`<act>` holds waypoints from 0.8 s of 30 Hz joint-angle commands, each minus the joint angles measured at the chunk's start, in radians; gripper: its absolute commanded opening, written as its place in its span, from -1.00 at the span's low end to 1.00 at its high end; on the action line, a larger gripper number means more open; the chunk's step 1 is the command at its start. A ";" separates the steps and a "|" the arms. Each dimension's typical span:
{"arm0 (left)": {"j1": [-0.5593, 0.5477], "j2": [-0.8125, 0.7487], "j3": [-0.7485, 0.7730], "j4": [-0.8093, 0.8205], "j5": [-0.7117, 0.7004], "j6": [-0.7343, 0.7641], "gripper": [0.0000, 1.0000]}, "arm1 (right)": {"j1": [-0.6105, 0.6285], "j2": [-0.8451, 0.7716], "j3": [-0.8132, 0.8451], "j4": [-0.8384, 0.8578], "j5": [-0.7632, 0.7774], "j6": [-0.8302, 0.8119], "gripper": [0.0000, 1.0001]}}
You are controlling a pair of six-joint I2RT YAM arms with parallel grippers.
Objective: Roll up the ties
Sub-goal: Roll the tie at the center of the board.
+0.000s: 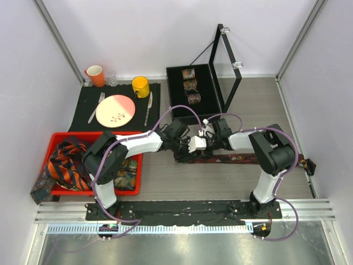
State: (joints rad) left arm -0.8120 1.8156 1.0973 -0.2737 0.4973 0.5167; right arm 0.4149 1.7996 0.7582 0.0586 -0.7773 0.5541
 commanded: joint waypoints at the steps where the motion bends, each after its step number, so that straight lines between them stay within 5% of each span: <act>1: -0.016 0.040 0.022 -0.039 -0.052 0.049 -0.23 | -0.004 -0.014 -0.023 0.004 0.058 -0.008 -0.99; 6: -0.023 0.048 0.032 -0.108 -0.097 0.091 -0.31 | -0.008 -0.039 -0.023 0.021 0.020 0.027 -0.97; 16: -0.023 0.045 0.021 -0.162 -0.101 0.134 -0.37 | -0.056 -0.161 -0.010 -0.083 -0.051 0.030 -0.61; 24: -0.023 0.042 0.029 -0.167 -0.097 0.137 -0.37 | -0.048 -0.149 -0.036 0.007 -0.077 0.107 -0.33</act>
State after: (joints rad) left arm -0.8333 1.8317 1.1259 -0.3531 0.4370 0.6376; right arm 0.3565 1.6539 0.7341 0.0174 -0.8246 0.6140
